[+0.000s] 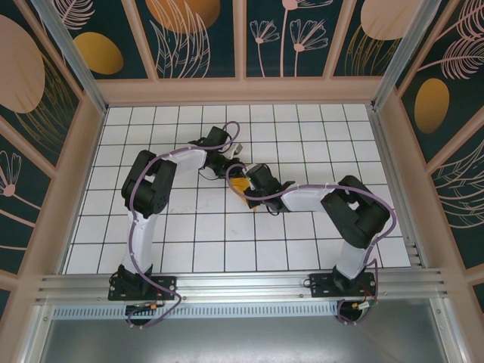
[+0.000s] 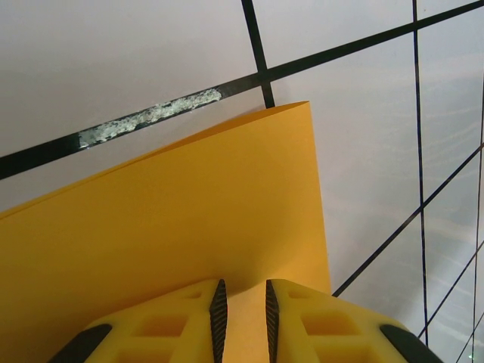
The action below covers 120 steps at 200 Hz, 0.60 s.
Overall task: Fold a paper plane with a square sheet of paper (fold left side to right side)
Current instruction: Third fold the triangle at the center of the table.
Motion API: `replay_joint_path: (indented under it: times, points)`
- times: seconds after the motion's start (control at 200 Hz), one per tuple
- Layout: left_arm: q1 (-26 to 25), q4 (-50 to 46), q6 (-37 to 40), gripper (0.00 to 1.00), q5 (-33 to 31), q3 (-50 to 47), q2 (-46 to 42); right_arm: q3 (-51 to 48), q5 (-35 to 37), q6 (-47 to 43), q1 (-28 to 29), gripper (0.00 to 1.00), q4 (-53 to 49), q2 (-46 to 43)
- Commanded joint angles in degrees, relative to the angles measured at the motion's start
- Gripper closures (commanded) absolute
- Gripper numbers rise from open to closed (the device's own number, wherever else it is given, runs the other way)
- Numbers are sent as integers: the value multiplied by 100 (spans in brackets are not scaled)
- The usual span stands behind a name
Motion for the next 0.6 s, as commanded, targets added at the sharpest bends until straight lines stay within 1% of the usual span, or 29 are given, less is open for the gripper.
replay_joint_path:
  times: [0.0, 0.596]
  points:
    - [-121, -294, 148, 74, -189, -8, 309, 39, -51, 130, -39, 100, -71, 104]
    - [-121, -294, 140, 74, -199, -19, 327, -5, -51, 216, -118, 100, -75, 98]
